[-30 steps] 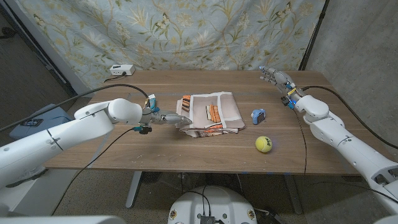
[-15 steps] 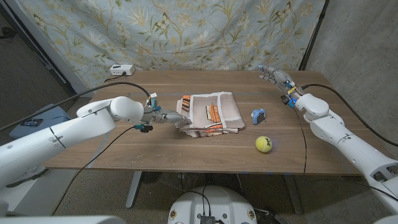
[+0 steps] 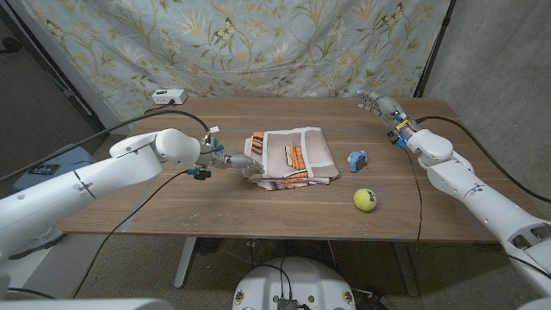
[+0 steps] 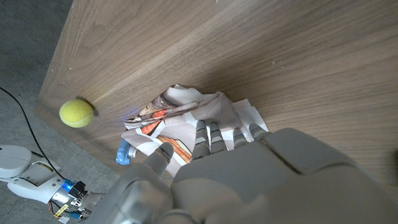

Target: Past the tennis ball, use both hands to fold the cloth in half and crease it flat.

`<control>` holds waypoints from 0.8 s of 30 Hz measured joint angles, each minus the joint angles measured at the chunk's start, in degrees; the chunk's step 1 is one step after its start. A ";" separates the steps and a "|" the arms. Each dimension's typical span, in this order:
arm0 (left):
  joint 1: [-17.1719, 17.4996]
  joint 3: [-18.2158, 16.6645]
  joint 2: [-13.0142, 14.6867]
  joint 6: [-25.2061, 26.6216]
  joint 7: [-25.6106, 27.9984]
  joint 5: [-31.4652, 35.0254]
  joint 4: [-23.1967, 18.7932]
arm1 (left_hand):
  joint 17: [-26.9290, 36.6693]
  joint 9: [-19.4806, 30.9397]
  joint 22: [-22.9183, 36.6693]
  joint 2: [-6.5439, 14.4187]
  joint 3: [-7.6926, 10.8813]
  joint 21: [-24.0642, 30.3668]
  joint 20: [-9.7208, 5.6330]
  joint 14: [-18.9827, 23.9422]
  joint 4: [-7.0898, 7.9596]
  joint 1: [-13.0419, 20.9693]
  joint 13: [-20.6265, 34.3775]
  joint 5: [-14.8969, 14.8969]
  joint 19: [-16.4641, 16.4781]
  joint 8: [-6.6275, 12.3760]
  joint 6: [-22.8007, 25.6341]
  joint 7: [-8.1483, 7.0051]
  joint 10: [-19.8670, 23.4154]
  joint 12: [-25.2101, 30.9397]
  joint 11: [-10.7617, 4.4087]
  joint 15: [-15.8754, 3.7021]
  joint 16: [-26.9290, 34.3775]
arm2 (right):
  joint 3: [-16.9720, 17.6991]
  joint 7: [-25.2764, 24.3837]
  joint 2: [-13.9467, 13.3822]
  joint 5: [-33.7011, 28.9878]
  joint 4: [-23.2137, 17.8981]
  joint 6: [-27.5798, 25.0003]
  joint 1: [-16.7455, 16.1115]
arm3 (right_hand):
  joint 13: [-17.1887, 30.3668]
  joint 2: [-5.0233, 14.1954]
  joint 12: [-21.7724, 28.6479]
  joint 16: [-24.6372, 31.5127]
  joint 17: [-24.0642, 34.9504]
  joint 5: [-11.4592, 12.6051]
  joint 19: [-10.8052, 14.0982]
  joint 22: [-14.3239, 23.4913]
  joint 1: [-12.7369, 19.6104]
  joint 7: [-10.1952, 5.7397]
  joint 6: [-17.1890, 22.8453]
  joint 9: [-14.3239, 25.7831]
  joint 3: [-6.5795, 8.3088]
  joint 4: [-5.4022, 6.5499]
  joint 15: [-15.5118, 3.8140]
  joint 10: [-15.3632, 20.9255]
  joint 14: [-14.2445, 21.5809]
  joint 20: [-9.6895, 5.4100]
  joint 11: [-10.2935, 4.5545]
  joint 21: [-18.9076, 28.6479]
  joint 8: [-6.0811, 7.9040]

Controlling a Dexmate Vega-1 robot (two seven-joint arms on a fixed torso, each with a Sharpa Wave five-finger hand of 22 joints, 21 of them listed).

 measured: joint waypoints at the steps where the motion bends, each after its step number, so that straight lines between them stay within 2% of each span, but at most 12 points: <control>1: -0.30 0.15 -0.12 0.00 -0.10 0.06 0.19 | 0.00 0.00 0.00 0.00 0.00 0.00 0.00 0.00 0.00 0.00 0.00 0.00 0.00 0.00 0.00 0.00 0.21 0.00 0.21 0.00 0.00 | -0.08 0.00 -0.12 -0.33 -0.14 -0.49 0.02 | 0.00 0.00 0.00 0.00 0.00 0.00 -0.19 0.00 0.00 0.00 0.00 0.00 -0.15 -0.15 0.00 0.00 0.00 -0.09 0.00 0.00 0.00; 8: -1.06 0.56 -0.45 -0.12 -1.35 0.69 0.67 | 0.00 0.00 0.00 -0.10 0.00 0.00 0.00 0.00 0.00 -0.10 0.00 0.00 0.00 0.00 0.00 0.00 0.31 0.00 0.31 0.00 0.00 | -1.25 -0.10 -2.35 -1.94 -3.39 -2.57 0.29 | 0.00 -0.42 0.00 -0.16 -0.29 0.00 -0.94 0.00 0.46 0.00 0.00 0.00 -0.31 -0.33 0.36 0.00 -0.73 -0.17 0.00 0.00 0.00; 9: -1.52 0.78 -0.70 -0.13 -1.49 0.78 0.99 | 0.00 0.00 -0.01 -0.17 0.00 0.00 0.00 0.00 0.00 -0.17 0.00 0.00 0.00 0.00 0.00 0.00 0.31 0.00 0.31 0.00 0.00 | -1.43 -0.22 -2.67 -3.47 -3.88 -4.12 0.35 | 0.00 -0.22 0.00 -0.22 -0.29 0.00 -1.13 0.00 0.68 0.00 0.00 0.00 -0.27 -0.51 0.24 0.00 -0.85 0.02 0.00 -0.23 0.00; 21: -2.28 1.31 -1.26 -0.63 -2.51 1.50 1.56 | 0.00 0.00 -0.01 -0.23 -0.01 0.00 0.00 0.00 0.00 -0.23 0.00 0.00 0.00 0.00 0.00 0.00 0.30 0.00 0.31 -0.01 0.00 | -3.13 -0.76 -4.80 -6.64 -7.42 -6.70 0.89 | 0.00 -0.53 0.22 -0.45 -0.69 0.00 -1.72 0.01 1.59 0.31 -0.31 0.00 0.02 -1.27 0.21 0.30 -1.44 0.01 0.30 -0.28 0.00; 24: -2.48 1.46 -1.42 -0.66 -2.64 1.66 1.69 | 0.01 0.00 -0.01 -0.23 -0.01 0.00 0.00 0.00 0.00 -0.23 -0.01 0.00 0.00 -0.27 0.00 0.00 0.54 0.00 0.07 -0.01 0.00 | -3.62 -0.76 -5.09 -7.95 -7.93 -7.89 1.34 | 0.15 -0.66 0.22 -0.45 -0.82 0.00 -2.14 0.01 2.21 0.13 -1.02 0.00 0.08 -1.96 0.35 0.62 -1.58 -0.01 -0.01 -0.28 0.00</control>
